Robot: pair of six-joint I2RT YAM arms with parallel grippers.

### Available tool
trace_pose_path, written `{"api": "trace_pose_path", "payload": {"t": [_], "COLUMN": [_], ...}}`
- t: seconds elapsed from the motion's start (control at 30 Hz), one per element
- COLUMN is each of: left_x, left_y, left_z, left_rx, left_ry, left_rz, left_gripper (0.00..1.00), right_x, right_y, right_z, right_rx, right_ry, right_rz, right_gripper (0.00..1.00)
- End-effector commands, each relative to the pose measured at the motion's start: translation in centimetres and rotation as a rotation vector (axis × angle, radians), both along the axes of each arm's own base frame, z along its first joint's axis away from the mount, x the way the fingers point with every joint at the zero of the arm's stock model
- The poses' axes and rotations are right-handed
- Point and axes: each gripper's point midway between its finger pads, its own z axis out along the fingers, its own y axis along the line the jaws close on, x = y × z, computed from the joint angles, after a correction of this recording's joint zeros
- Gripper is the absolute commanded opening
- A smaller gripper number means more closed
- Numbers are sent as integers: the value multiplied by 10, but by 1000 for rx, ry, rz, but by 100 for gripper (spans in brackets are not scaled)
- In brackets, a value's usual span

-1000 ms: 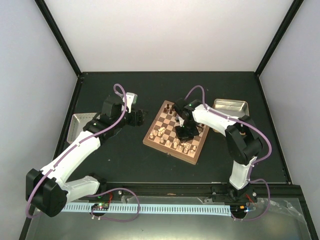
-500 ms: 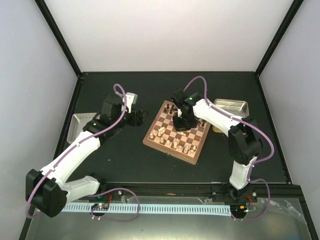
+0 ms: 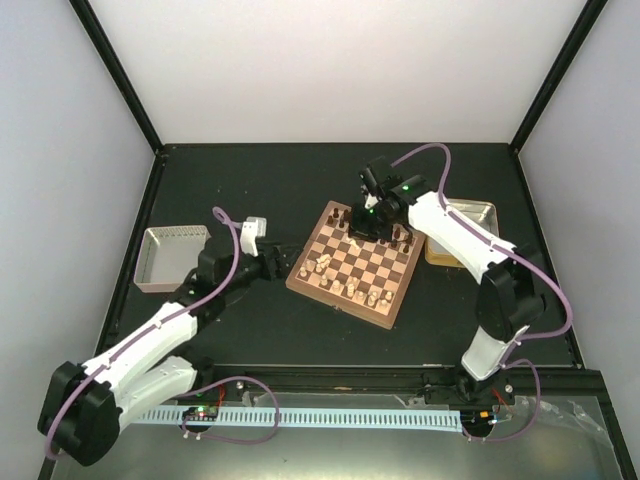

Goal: Set up the chess pieces on the board
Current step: Pick up the chess piece from the chessboard.

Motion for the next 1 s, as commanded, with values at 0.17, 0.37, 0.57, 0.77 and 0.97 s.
{"api": "trace_pose_path", "payload": {"t": [0.17, 0.37, 0.57, 0.77, 0.97], "left_x": [-10, -2, 3, 8, 13], "left_y": [-58, -87, -111, -122, -130], "left_z": [26, 27, 26, 30, 35], "left_rx": [-275, -315, -311, -310, -255], "left_ry": [-47, -48, -54, -112, -224], "left_rz": [-150, -201, -251, -250, -231], "left_gripper": [80, 79, 71, 64, 59], "right_x": [9, -1, -15, -23, -27], "right_y": [29, 33, 35, 32, 33], "right_z": [52, 74, 86, 98, 113], "right_rx": [292, 396, 491, 565, 613], "right_ry": [-62, -93, -88, -92, -105], "right_rz": [-148, -168, -176, -207, -203], "right_gripper": [8, 8, 8, 8, 8]}}
